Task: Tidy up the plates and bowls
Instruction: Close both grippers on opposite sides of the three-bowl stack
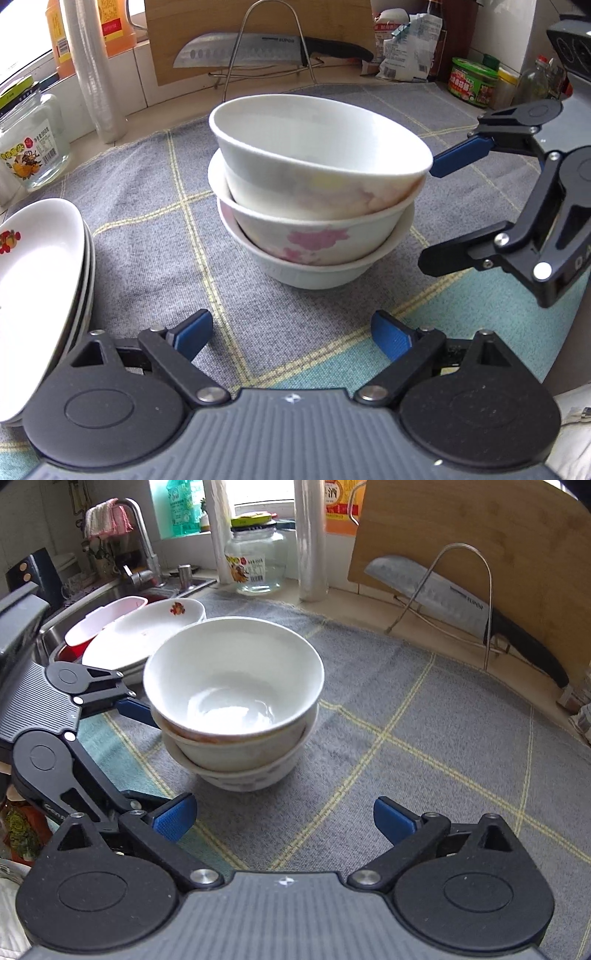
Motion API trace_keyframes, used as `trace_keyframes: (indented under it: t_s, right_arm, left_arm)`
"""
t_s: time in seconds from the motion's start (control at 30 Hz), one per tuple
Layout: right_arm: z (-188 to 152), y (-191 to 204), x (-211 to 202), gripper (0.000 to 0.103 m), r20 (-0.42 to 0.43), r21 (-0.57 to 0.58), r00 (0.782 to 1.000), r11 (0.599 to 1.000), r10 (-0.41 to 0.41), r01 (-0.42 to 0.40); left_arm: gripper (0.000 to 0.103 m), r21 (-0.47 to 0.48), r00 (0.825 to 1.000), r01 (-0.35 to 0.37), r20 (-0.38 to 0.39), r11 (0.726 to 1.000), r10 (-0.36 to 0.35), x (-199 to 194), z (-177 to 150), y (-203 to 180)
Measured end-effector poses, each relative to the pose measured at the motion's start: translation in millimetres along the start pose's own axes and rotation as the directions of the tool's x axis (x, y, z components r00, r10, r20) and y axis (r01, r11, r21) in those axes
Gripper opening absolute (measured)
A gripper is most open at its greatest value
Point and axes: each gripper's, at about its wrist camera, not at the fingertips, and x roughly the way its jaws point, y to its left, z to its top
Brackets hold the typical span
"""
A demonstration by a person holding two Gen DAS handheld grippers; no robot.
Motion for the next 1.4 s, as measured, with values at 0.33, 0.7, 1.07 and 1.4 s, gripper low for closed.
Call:
trace_keyframes:
  t_s: [0.33, 0.7, 1.07, 1.4]
  right_arm:
    - [2.4, 2.7, 32.8, 0.103, -0.033, -0.056, 0.999, 0.998, -0.023, 0.021]
    - [2.6, 4.9, 43.3, 0.103, -0.007, -0.14, 1.0, 0.99, -0.006, 0.005]
    - [4.0, 1.4, 44.8, 0.103, 0.01, -0.18, 1.0, 0.983, 0.029, -0.026]
    - [9.2, -4.7, 49.3, 0.103, -0.006, -0.259, 0.996, 0.961, 0.094, -0.092]
  left_arm:
    - [0.102, 0.035, 1.0, 0.023, -0.006, 0.999, -0.023, 9.6, 6.1, 2.1]
    - [0.103, 0.076, 0.998, 0.056, 0.005, 0.996, -0.056, 13.3, 8.9, 7.3]
    - [0.103, 0.156, 0.994, 0.107, 0.014, 0.982, -0.111, 16.6, 12.1, 11.1]
    - [0.102, 0.228, 0.987, 0.156, -0.016, 0.961, -0.157, 22.4, 22.5, 15.0]
